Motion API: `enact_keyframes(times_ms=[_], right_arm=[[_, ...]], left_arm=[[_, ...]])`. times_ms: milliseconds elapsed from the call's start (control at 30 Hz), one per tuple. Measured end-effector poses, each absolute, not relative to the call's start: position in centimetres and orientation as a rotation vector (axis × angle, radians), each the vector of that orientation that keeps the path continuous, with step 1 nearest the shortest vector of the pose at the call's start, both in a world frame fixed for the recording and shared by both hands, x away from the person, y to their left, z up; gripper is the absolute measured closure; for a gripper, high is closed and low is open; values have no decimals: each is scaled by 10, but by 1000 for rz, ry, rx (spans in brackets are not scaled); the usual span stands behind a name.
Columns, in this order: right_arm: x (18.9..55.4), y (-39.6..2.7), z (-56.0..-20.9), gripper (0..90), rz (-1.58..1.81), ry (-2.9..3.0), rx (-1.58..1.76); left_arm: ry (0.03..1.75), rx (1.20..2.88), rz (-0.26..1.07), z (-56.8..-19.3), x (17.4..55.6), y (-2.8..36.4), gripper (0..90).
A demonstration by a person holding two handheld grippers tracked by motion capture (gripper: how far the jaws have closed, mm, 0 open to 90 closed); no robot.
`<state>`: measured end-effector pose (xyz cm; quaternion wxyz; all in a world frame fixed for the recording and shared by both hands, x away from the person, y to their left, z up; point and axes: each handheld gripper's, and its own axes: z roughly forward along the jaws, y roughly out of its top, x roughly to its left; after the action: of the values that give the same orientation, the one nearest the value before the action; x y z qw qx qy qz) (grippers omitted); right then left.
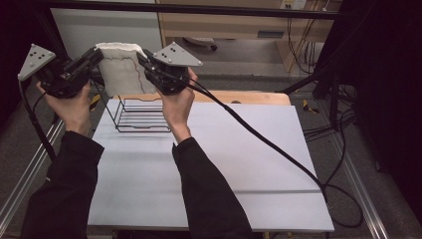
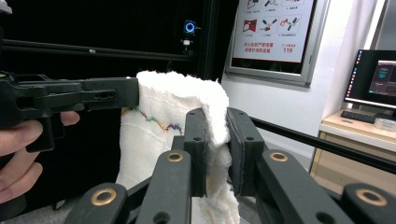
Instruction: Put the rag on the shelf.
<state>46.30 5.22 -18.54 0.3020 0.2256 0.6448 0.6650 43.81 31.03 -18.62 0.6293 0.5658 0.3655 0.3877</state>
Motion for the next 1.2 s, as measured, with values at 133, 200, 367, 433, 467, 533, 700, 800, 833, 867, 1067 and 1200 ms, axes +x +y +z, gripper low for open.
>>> enact_keyframes(times_ms=[133,200,367,433,467,533,700,800,833,867,1067,1200], right_arm=[[468,57,-181,792,1756,1710,604],[471,59,-180,792,1756,1708,608],[476,64,-173,792,1753,1705,608],[479,66,-171,792,1758,1702,613],[480,67,-170,792,1759,1703,615],[481,69,-168,792,1754,1702,611],[489,71,-164,791,1763,1694,626],[495,71,-164,792,1768,1693,644],[497,71,-164,791,1764,1696,644],[500,71,-165,791,1761,1696,649],[513,70,-167,792,1752,1705,669],[519,71,-168,791,1740,1707,678]], left_arm=[[841,1297,900,-182,443,313,837],[839,1296,899,-180,445,316,837],[842,1292,910,-175,449,319,837],[844,1295,912,-172,450,321,837],[847,1294,914,-170,452,321,837],[850,1298,921,-167,454,322,837],[853,1304,932,-162,462,322,837],[859,1310,935,-161,468,321,837],[862,1311,934,-161,471,321,837],[865,1312,933,-160,474,320,837],[879,1329,930,-161,488,318,837],[889,1336,940,-162,496,316,837]])
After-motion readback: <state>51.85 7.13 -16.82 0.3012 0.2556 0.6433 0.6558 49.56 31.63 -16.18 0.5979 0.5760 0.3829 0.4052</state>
